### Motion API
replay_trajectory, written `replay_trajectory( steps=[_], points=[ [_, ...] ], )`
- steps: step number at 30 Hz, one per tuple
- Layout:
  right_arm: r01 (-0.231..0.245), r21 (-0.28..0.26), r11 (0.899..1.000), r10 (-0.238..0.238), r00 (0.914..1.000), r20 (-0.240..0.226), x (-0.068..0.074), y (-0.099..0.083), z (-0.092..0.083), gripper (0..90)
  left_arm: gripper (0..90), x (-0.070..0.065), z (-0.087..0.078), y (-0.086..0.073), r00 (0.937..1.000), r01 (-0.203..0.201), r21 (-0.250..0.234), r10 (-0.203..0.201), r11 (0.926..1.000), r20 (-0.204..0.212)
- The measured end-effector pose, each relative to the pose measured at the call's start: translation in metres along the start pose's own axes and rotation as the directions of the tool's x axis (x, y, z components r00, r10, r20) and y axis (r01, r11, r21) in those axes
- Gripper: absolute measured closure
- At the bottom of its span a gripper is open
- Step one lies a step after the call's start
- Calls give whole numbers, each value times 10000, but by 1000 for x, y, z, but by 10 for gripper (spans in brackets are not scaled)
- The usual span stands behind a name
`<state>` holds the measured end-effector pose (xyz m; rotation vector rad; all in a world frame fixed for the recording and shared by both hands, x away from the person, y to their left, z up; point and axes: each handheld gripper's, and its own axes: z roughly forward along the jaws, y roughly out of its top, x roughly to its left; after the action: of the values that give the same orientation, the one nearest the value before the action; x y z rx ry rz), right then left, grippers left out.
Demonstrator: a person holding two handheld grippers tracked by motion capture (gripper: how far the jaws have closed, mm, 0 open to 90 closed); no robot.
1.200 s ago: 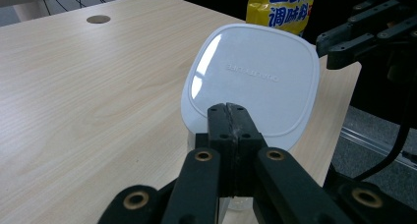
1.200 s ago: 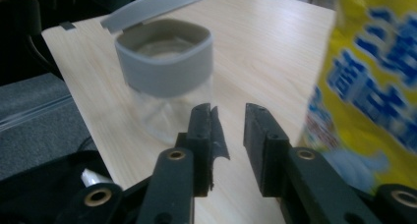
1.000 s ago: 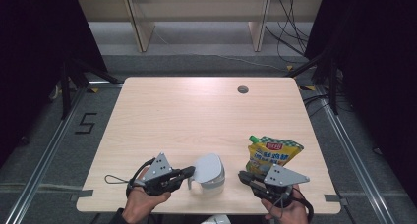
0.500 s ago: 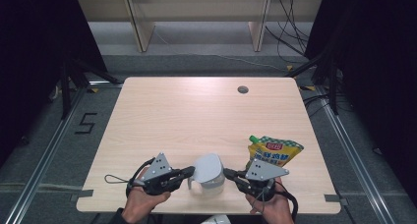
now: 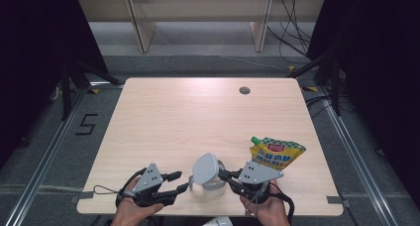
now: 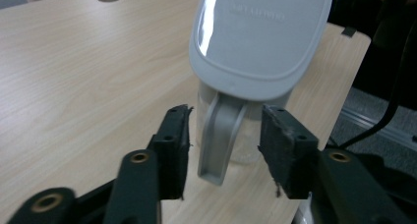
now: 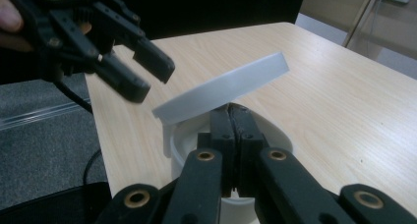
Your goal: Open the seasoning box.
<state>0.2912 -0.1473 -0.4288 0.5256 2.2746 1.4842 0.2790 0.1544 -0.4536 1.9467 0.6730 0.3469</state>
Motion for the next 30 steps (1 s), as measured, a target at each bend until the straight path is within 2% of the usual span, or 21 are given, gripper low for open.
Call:
replay_trajectory(
  steps=[1,3,4,5,6,8,9,10,12,14,15,16,17,18,19,20,24,26,27,29,30],
  points=[
    [-214,133,9997,216,9997,-142,2,1,-1,900,490,0,-1,-4,10000,27,179,-26,9998,-76],
    [-146,74,9999,147,9998,-120,4,4,0,900,446,-1,-1,-10,9995,274,342,-269,9990,-167],
    [-134,-1,9999,134,9999,-99,5,5,1,900,432,-1,-2,-13,9993,282,384,-273,9989,-247],
    [-71,65,10000,72,9998,-189,5,7,1,900,417,1,-2,-15,9998,68,465,-58,9989,-212],
    [-79,-34,10000,78,9999,-154,7,8,3,900,400,-1,-3,-18,9989,374,526,-359,9979,-299],
    [-60,-21,10000,59,9998,-214,9,10,5,900,363,2,-5,-22,9975,467,639,-431,9969,-558],
    [60,-51,10000,-62,9991,-409,10,11,7,900,343,4,-6,-23,9981,366,595,-336,9976,-515],
    [171,8,9999,-171,9993,-325,12,12,8,900,337,6,-7,-24,9975,290,687,-245,9972,-657],
    [139,12,9999,-138,9990,-420,15,13,10,900,327,5,-6,-29,9958,695,617,-655,9957,-648],
    [239,26,9997,-238,9985,-502,19,14,12,900,315,7,-5,-32,9972,400,805,-347,9960,-662],
    [145,-2,9999,-145,9985,-528,21,15,13,899,312,4,-4,-34,9949,813,730,-766,9940,-649],
    [244,-1,9997,-244,9980,-587,22,15,14,899,310,5,-4,-34,9954,637,921,-568,9937,-766],
    [438,-20,9990,-439,9969,-649,23,16,14,899,308,4,-4,-35,9953,745,890,-685,9932,-682],
    [235,-18,9997,-236,9973,-690,25,16,15,898,305,4,-4,-35,9951,734,898,-670,9933,-724],
    [442,-9,9990,-442,9966,-691,25,16,14,896,303,4,-4,-35,9951,746,811,-690,9939,-703],
    [287,-32,9996,-289,9971,-708,26,16,14,894,302,4,-4,-36,9949,791,745,-741,9941,-677],
    [248,-27,9997,-249,9974,-679,22,13,6,861,292,4,-7,-36,9950,751,713,-701,9946,-705],
    [144,-75,9999,-148,9982,-575,18,7,-1,830,288,5,-7,-37,9967,461,711,-412,9964,-693],
    [85,-34,10000,-87,9987,-502,15,3,-6,808,285,3,-6,-38,9945,763,634,-714,9951,-769],
    [-166,-62,9998,164,9996,-248,9,-6,-16,775,254,4,-6,-38,9966,431,603,-387,9972,-731],
    [-236,-150,9996,232,9994,-260,7,-8,-19,761,248,2,-5,-39,9957,596,615,-549,9963,-750]
  ],
)
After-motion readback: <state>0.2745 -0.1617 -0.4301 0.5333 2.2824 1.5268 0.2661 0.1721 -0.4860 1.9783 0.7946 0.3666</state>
